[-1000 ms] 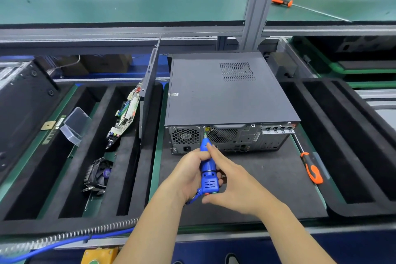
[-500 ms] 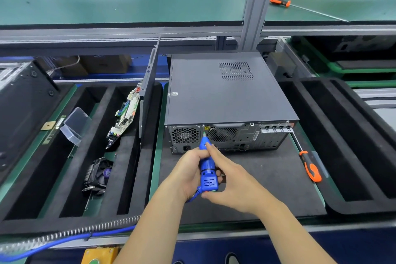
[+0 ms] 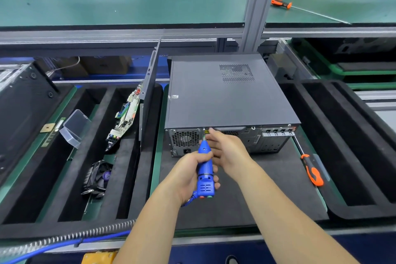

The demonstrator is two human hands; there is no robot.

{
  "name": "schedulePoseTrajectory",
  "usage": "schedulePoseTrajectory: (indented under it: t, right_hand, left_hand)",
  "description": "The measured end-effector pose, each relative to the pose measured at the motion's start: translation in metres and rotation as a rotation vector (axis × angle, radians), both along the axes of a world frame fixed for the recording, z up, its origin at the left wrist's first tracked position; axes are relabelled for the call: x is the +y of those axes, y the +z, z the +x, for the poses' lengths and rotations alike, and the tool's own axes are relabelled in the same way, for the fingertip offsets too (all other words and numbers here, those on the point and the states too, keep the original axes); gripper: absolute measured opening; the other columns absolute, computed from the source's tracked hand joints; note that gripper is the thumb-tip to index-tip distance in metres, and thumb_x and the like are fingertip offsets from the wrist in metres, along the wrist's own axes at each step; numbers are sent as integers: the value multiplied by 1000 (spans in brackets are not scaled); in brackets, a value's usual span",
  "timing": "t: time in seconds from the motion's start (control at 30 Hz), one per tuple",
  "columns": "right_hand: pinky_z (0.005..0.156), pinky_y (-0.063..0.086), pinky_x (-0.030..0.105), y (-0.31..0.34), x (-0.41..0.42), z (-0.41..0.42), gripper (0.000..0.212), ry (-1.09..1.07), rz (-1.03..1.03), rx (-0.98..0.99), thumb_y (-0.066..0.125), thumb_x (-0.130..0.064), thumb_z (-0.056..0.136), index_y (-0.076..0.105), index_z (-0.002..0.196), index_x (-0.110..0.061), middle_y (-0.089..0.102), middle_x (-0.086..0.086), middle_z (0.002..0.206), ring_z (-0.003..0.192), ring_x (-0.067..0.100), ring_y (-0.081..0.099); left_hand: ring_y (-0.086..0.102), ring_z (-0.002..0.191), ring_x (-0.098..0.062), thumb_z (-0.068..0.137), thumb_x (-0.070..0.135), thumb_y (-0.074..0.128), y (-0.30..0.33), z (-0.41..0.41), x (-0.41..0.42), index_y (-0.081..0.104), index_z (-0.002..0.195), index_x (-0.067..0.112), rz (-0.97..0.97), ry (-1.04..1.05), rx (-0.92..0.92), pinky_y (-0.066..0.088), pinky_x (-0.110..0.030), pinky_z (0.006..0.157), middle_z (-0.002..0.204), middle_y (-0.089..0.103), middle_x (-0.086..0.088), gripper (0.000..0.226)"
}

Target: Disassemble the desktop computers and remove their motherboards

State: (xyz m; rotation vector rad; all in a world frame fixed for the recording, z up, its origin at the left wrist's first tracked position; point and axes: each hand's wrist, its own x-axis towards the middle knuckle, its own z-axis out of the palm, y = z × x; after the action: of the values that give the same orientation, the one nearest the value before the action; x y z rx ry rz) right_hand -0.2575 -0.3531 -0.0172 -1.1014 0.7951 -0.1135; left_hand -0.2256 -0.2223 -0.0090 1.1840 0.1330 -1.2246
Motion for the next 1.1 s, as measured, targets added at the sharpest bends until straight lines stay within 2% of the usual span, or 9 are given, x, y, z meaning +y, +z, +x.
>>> schedulePoseTrajectory:
  t: [0.17, 0.4, 0.57, 0.63, 0.7, 0.83, 0.93, 1.0, 1.1]
  right_hand:
    - [57, 57, 30, 5, 8, 24, 22, -71, 6, 35, 70, -19, 92, 69, 100, 1, 77, 13, 88, 74, 24, 72]
    - [59, 59, 30, -15, 9, 17, 13, -133, -43, 68, 68, -14, 87, 71, 85, -1, 76, 14, 78, 66, 23, 72]
    - [48, 51, 28, -49, 8, -2, 18, -189, -121, 204, 61, -14, 85, 68, 77, 1, 72, 16, 71, 50, 19, 65]
    - [55, 54, 35, -67, -1, -12, 21, -65, -496, 331, 61, -16, 83, 66, 72, 1, 70, 17, 70, 55, 25, 67]
    - [60, 48, 32, -80, -5, -23, 21, 241, -956, 527, 60, -22, 85, 62, 75, -3, 67, 16, 77, 72, 33, 65]
    - [67, 45, 32, -100, -6, -38, 20, 556, -1267, 583, 54, -33, 95, 49, 85, -17, 58, 5, 95, 86, 31, 60]
    - [66, 44, 32, -104, -17, -51, 14, 530, -1196, 493, 57, -31, 93, 55, 97, -18, 50, -2, 91, 79, 22, 52]
    - [71, 50, 34, -100, -26, -64, 15, 404, -1018, 358, 57, -22, 92, 64, 105, -17, 59, -1, 89, 77, 20, 54]
    - [65, 49, 16, -82, -40, -85, 24, 115, -885, 180, 52, -10, 96, 70, 99, -25, 68, -9, 78, 70, 7, 62]
  left_hand:
    - [55, 56, -26, 97, 17, 59, -2, 2, 1, 58, 120, 9, 21, -13, -50, 54, -37, 58, 73, 57, -12, 24]
    - [56, 57, -26, 97, 18, 59, -10, -1, 12, 58, 123, 13, 65, -120, -109, 54, -38, 58, 72, 59, -11, 26]
    - [57, 57, -27, 97, 20, 59, -30, -7, 32, 53, 117, 13, 231, -210, -164, 54, -39, 59, 74, 60, -12, 22]
    - [57, 56, -26, 98, 20, 59, -33, -7, 35, 53, 116, 12, 262, -204, -164, 54, -39, 59, 74, 59, -13, 20]
    - [56, 55, -26, 98, 18, 59, -31, -5, 34, 53, 110, 11, 227, -137, -122, 54, -39, 59, 71, 59, -12, 15]
    - [56, 53, -27, 96, 16, 59, -17, -3, 14, 53, 111, 9, 85, -41, 5, 54, -37, 54, 70, 59, -13, 18]
    - [55, 52, -26, 96, 17, 58, -12, -10, -10, 53, 106, 6, 55, -31, 46, 55, -35, 53, 70, 58, -13, 16]
    - [55, 53, -26, 95, 18, 58, -12, -17, -27, 54, 100, 4, 51, -45, 72, 54, -35, 53, 71, 57, -13, 15]
    - [56, 52, -24, 96, 19, 57, -17, -27, -51, 57, 97, 4, 72, -68, 76, 55, -35, 54, 67, 60, -11, 15]
